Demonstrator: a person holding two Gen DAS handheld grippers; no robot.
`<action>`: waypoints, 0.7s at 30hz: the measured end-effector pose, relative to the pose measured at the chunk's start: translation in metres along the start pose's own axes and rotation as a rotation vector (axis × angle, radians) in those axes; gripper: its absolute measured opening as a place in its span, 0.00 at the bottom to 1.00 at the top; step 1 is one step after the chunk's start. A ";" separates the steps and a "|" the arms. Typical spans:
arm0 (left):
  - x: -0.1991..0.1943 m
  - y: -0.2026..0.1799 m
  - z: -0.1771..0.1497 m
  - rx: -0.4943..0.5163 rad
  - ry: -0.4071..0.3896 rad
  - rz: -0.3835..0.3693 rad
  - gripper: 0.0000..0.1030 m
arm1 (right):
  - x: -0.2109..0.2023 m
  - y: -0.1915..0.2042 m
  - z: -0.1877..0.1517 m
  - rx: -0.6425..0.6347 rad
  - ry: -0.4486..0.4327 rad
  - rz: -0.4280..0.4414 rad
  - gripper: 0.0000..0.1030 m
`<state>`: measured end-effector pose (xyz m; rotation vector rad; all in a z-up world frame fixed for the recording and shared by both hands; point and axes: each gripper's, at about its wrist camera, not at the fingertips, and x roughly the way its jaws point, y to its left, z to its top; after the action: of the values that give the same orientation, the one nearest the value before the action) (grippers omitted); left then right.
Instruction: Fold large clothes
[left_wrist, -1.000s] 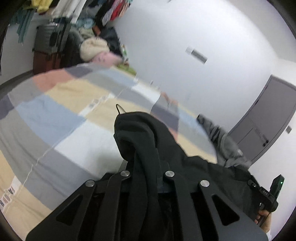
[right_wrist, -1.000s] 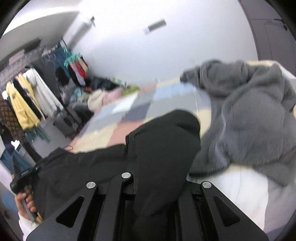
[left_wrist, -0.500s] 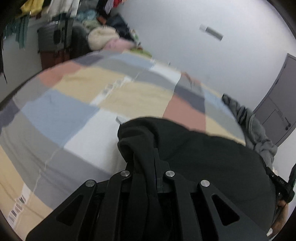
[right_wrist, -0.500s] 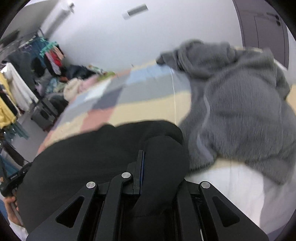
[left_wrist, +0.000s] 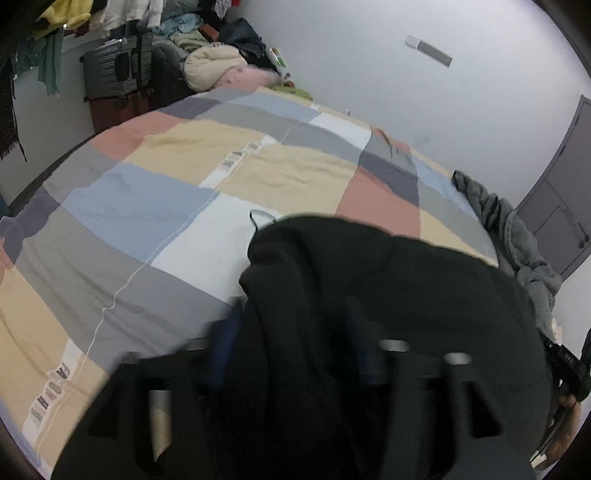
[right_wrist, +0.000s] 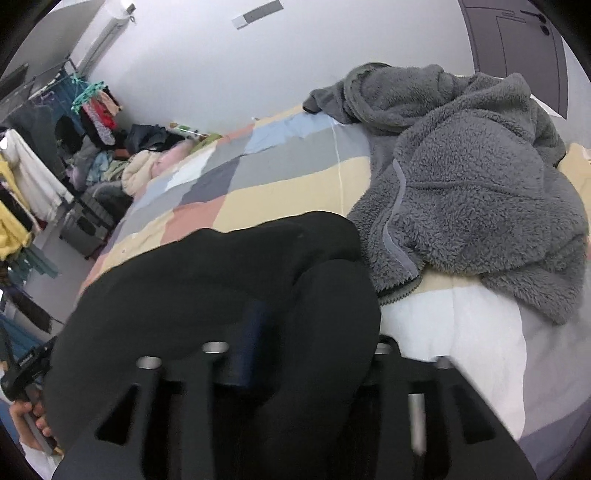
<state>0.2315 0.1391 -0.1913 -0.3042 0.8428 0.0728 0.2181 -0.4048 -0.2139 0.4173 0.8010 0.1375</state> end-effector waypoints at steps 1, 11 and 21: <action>-0.008 -0.001 0.001 0.002 -0.024 0.006 0.79 | -0.008 0.002 0.000 0.004 -0.011 0.009 0.59; -0.097 -0.042 0.008 0.099 -0.101 -0.042 0.91 | -0.126 0.054 0.025 -0.071 -0.242 -0.008 1.00; -0.231 -0.104 0.009 0.244 -0.297 -0.116 1.00 | -0.271 0.155 0.022 -0.264 -0.467 0.095 1.00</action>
<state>0.1034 0.0558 0.0113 -0.1075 0.5309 -0.0911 0.0520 -0.3449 0.0453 0.2230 0.2965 0.2219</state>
